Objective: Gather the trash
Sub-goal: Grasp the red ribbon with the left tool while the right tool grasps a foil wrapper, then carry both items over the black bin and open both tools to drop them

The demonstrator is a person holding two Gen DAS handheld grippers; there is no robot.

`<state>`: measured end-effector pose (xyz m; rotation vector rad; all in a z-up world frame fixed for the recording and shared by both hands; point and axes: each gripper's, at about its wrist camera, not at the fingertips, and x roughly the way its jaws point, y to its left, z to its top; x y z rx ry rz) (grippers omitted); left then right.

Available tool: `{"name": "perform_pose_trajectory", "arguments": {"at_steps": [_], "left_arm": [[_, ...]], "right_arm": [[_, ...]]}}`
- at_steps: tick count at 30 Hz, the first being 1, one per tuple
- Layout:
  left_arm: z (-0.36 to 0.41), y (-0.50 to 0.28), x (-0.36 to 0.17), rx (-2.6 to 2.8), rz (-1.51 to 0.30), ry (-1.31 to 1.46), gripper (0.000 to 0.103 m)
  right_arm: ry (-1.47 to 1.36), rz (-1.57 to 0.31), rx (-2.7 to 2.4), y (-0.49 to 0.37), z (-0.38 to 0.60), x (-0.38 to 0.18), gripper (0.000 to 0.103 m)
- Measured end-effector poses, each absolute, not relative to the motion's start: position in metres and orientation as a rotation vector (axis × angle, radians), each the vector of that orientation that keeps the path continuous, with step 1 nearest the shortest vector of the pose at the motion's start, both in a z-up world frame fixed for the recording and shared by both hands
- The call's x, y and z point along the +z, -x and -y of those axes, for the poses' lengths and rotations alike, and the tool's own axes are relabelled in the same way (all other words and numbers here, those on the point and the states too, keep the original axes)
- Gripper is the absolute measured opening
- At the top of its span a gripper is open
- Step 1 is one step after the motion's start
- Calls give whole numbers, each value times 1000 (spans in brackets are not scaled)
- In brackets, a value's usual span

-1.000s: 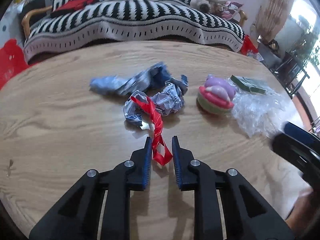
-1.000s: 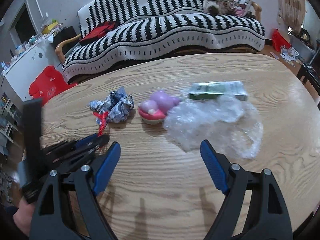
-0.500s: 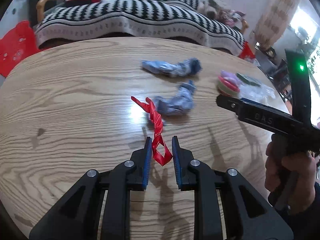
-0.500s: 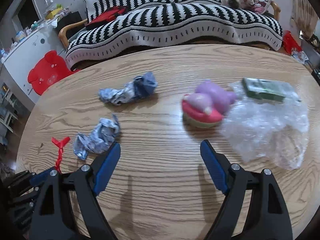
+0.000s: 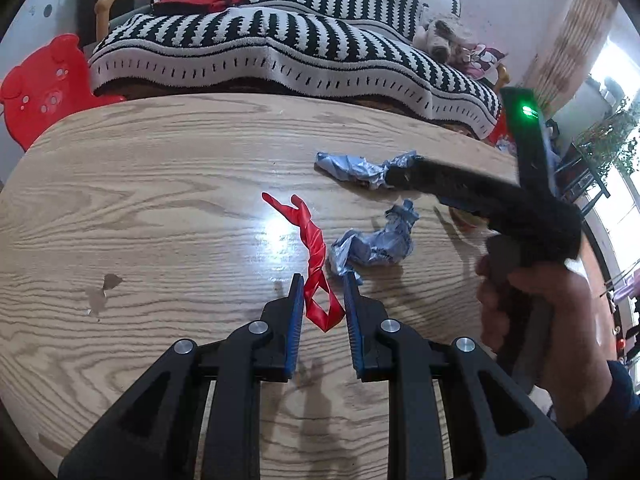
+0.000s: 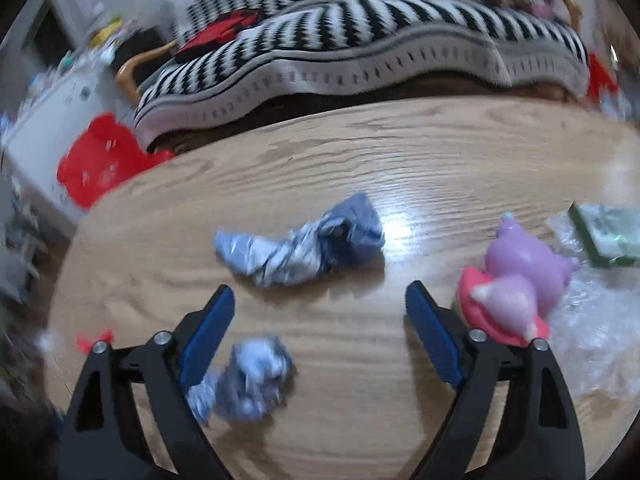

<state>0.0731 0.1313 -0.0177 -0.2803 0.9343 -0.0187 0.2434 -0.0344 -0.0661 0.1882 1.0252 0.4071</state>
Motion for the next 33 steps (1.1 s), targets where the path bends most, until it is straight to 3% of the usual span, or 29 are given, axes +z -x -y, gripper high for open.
{"name": "perform_pose_trajectory", "arguments": {"at_steps": [6, 8, 10, 12, 23, 33], "left_arm": [[-129, -82, -17, -8, -939, 283, 20], [-128, -82, -19, -3, -943, 288, 20], [-128, -83, -18, 2, -943, 294, 20], [-128, -82, -17, 7, -939, 297, 20], [-117, -81, -5, -2, -921, 313, 20], [-32, -79, 20, -150, -889, 231, 20]], "right_arm": [[-149, -1031, 342, -261, 14, -66, 86], [-96, -1034, 349, -260, 2, -67, 63], [-70, -1024, 352, -258, -7, -64, 56], [-62, -1019, 373, -256, -9, -61, 25], [-89, -919, 393, -204, 52, -4, 23], [-125, -873, 278, -118, 202, 24, 23]]}}
